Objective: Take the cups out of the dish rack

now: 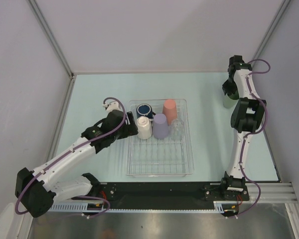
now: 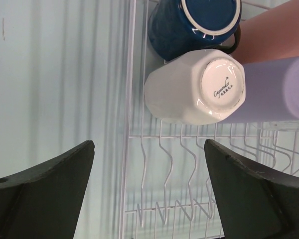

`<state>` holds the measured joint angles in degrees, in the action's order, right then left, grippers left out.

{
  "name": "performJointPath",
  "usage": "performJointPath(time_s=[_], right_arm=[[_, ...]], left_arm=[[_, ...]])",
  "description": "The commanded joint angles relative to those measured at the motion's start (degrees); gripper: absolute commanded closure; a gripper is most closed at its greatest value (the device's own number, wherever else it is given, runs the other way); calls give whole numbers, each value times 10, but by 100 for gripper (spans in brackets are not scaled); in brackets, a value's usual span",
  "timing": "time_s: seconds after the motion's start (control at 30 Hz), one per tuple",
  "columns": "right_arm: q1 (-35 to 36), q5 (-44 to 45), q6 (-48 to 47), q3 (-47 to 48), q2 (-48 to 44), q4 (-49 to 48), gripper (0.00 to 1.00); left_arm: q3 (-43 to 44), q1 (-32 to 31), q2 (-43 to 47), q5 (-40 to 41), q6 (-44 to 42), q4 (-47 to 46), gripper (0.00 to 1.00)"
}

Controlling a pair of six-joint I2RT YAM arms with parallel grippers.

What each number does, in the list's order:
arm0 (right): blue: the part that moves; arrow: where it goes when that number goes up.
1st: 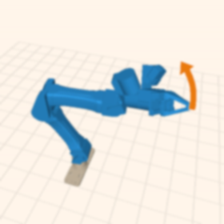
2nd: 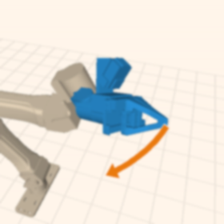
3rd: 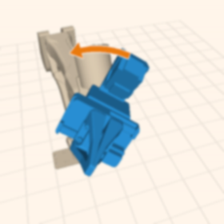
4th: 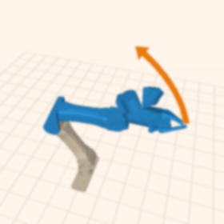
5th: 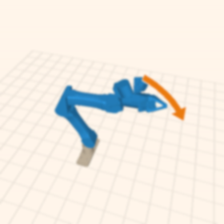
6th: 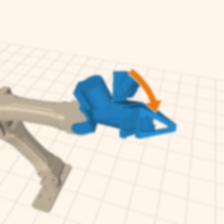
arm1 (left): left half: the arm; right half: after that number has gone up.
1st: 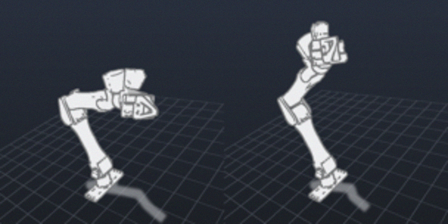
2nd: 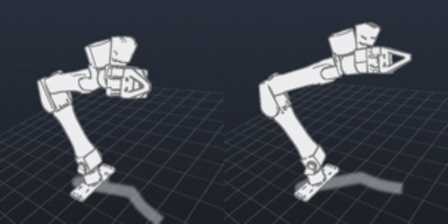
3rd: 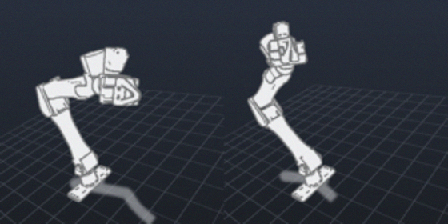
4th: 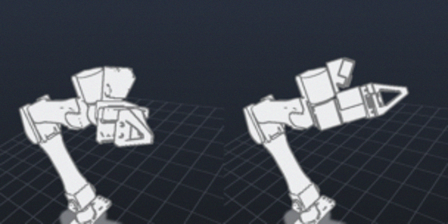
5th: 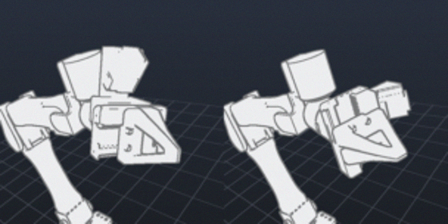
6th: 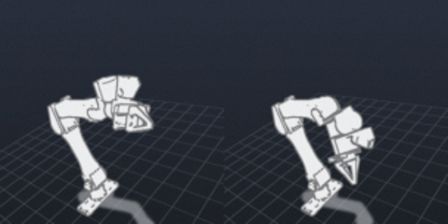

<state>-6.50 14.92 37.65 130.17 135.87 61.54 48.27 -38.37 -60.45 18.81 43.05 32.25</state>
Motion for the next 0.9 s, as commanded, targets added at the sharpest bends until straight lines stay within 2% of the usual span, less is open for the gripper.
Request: performJointPath(time_s=[0.0,0.07,0.13,0.27,0.37,0.53,0.73,0.83,0.87], right_arm=[[1,-13,-13,40,2,4,100],[1,-12,-15,37,4,6,99],[1,-14,-17,34,5,5,93],[1,-16,-21,20,-5,-3,70],[1,-13,-23,8,-17,-12,62],[2,-7,-22,4,-34,-13,60],[21,8,-17,-18,-129,-68,58],[45,9,-28,-23,-187,-96,45],[61,12,-34,-23,-205,-101,29]], left_arm=[[30,3,-15,-14,-1,-17,4],[30,3,-21,-18,0,-16,4],[29,3,-23,-20,2,-17,4],[26,3,-19,-17,3,-17,4],[24,2,-17,-11,2,-17,4],[19,-1,-7,-4,1,-18,4],[23,-1,2,12,-6,-17,4],[31,-2,2,28,-15,-16,4],[34,-1,2,33,-20,-16,4]])
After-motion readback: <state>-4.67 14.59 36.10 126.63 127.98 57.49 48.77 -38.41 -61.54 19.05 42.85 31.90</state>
